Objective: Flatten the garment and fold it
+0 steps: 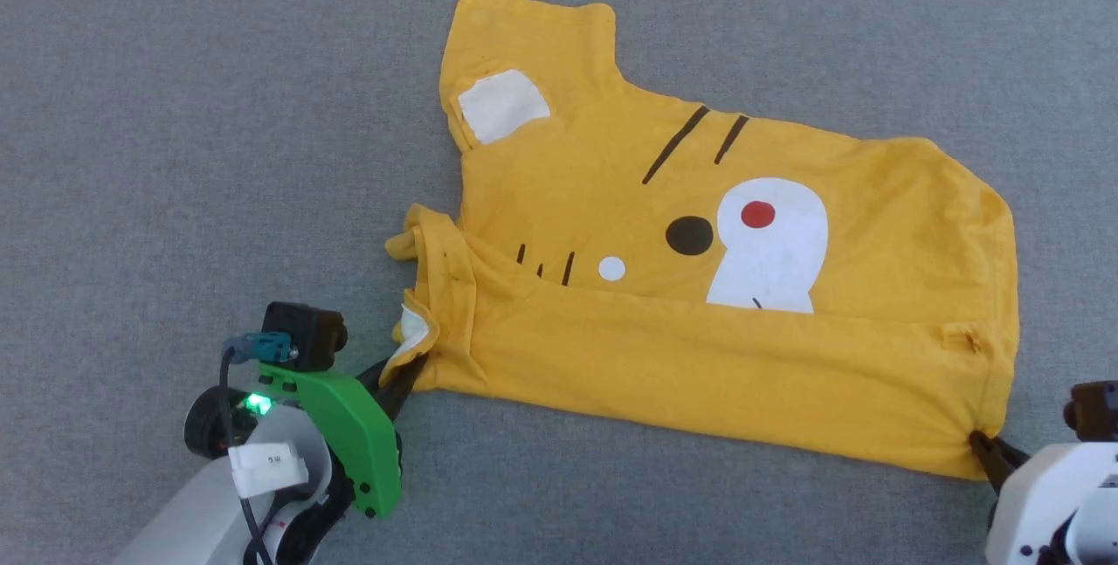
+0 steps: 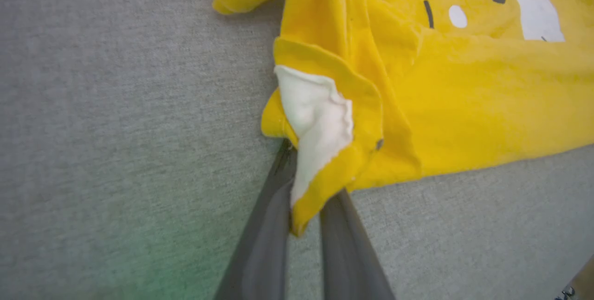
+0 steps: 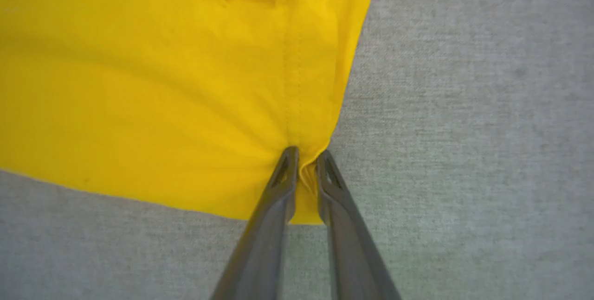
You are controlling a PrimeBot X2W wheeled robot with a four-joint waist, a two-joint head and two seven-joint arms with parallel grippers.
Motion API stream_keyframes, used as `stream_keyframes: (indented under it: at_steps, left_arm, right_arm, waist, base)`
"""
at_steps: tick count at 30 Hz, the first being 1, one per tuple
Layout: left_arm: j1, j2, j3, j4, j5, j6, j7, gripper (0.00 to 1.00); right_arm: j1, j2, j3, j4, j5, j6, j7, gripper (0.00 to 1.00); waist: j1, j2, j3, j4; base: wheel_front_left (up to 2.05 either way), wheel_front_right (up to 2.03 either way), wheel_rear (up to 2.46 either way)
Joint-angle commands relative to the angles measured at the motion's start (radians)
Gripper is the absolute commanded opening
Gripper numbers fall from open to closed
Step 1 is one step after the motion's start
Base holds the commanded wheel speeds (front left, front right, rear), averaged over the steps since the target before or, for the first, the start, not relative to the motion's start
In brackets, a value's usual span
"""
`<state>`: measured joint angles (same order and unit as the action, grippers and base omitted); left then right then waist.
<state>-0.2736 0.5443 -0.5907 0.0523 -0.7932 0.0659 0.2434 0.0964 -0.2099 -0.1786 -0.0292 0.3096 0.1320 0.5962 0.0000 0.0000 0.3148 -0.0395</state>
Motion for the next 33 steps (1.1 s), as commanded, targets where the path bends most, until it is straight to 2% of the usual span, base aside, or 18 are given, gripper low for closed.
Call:
stream_keyframes:
  at_steps: [1,10,16,22,28,33]
  left_arm:
    - [-0.011,0.005,0.009,0.005,-0.003,0.013,-0.008,0.00]
    - [0.029,0.020,0.038,-0.027,-0.030,0.039,-0.022,0.00]
    - [0.110,0.057,0.083,-0.088,-0.071,0.099,-0.012,0.00]
    - [0.262,0.091,0.107,-0.167,-0.128,0.178,0.021,0.00]
    - [0.398,0.065,0.101,-0.205,-0.179,0.227,0.015,0.00]
    - [0.413,0.028,0.095,-0.176,-0.189,0.223,-0.014,0.00]
  right_arm:
    - [-0.003,0.015,0.025,0.040,0.009,-0.001,0.028,0.00]
    - [0.000,-0.025,-0.004,-0.059,0.044,-0.001,0.036,0.00]
    - [0.032,-0.038,-0.031,-0.167,0.048,-0.001,0.074,0.00]
    - [0.120,-0.003,-0.068,-0.238,0.051,-0.001,0.128,0.00]
    - [0.201,0.032,-0.098,-0.237,0.021,-0.001,0.150,0.00]
    - [0.217,0.055,-0.095,-0.201,0.008,-0.001,0.127,0.00]
  waist:
    - [0.0000,0.0000,-0.009,-0.001]
    - [0.0000,0.0000,-0.083,0.007]
    - [0.0000,0.0000,-0.121,0.014]
    - [0.0000,0.0000,-0.131,0.029]
    - [0.0000,0.0000,-0.124,0.051]
    - [0.0000,0.0000,-0.127,0.066]
  base:
    - [0.00,0.00,0.00]
    - [0.00,0.00,0.00]
    - [0.00,0.00,0.00]
    - [0.00,0.00,0.00]
    - [0.00,0.00,0.00]
    - [0.00,0.00,0.00]
